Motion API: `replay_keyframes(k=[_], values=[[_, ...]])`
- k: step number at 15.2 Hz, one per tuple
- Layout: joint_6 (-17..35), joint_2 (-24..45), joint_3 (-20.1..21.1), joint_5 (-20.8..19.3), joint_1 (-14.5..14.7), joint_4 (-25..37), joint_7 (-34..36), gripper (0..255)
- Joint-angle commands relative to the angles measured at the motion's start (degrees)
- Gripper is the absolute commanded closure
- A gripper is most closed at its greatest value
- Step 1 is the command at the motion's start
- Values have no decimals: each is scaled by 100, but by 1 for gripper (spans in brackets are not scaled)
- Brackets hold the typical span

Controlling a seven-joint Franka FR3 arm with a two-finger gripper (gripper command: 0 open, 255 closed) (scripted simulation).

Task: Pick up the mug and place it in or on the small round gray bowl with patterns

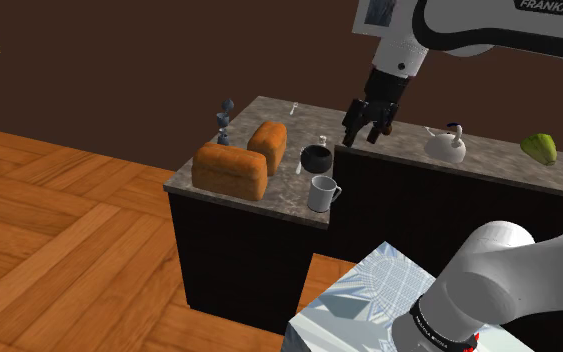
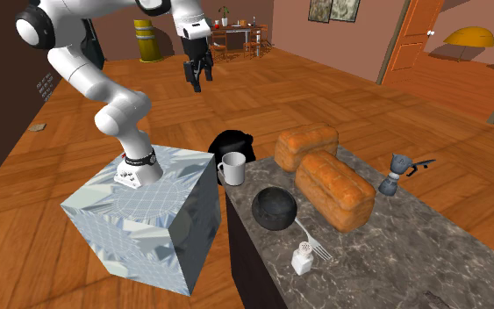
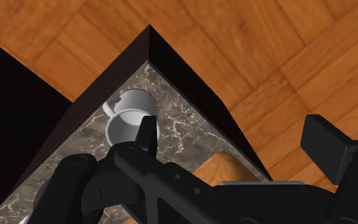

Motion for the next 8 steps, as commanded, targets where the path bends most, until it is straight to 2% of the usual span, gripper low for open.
replay_keyframes(k=[1,8], values=[[0,0,0,0,0,0,0,0],[1244,852,157,-234,-152,-530,123,0]])
